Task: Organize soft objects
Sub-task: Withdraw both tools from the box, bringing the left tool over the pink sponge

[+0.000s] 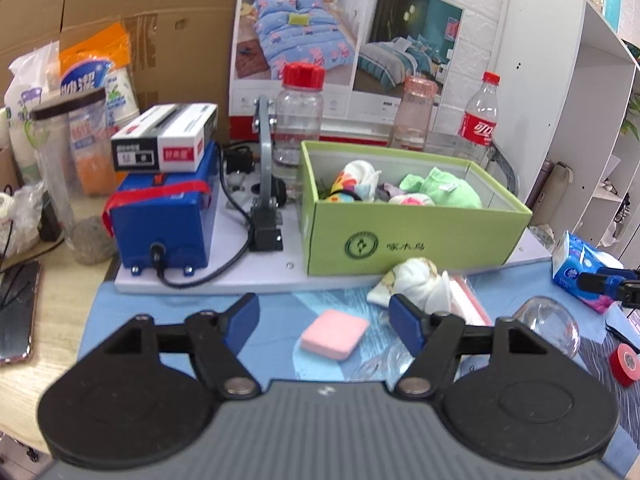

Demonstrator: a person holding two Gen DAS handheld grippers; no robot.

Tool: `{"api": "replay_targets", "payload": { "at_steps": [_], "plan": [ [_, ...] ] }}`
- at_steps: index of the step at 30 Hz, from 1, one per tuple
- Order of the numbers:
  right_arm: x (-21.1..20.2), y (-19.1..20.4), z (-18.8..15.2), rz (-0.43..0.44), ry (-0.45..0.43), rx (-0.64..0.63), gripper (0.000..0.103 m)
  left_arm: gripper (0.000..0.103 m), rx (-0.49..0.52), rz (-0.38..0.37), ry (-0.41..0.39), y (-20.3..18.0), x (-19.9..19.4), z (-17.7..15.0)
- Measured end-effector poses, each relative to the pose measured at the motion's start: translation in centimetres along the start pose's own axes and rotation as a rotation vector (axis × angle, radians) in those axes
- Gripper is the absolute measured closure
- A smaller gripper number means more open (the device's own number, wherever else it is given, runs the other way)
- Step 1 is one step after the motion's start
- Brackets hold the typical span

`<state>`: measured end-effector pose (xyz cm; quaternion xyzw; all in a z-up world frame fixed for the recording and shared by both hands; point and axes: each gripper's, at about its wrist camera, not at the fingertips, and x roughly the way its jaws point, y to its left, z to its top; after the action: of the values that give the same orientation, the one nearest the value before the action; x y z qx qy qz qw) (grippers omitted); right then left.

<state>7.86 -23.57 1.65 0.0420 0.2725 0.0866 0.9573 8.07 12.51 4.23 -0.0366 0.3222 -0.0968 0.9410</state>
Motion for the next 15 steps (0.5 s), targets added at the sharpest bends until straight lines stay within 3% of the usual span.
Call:
{"api": "replay_targets", "payload": {
  "at_steps": [8, 15],
  "plan": [
    [0.6, -0.9, -0.5, -0.004, 0.004, 0.019, 0.04, 0.03, -0.108, 0.0, 0.07, 2.3, 1.2, -1.7],
    [3.0, -1.4, -0.1, 0.013, 0.028, 0.021, 0.04, 0.029, -0.167, -0.086, 0.17, 2.6, 6.0, 1.4]
  ]
}}
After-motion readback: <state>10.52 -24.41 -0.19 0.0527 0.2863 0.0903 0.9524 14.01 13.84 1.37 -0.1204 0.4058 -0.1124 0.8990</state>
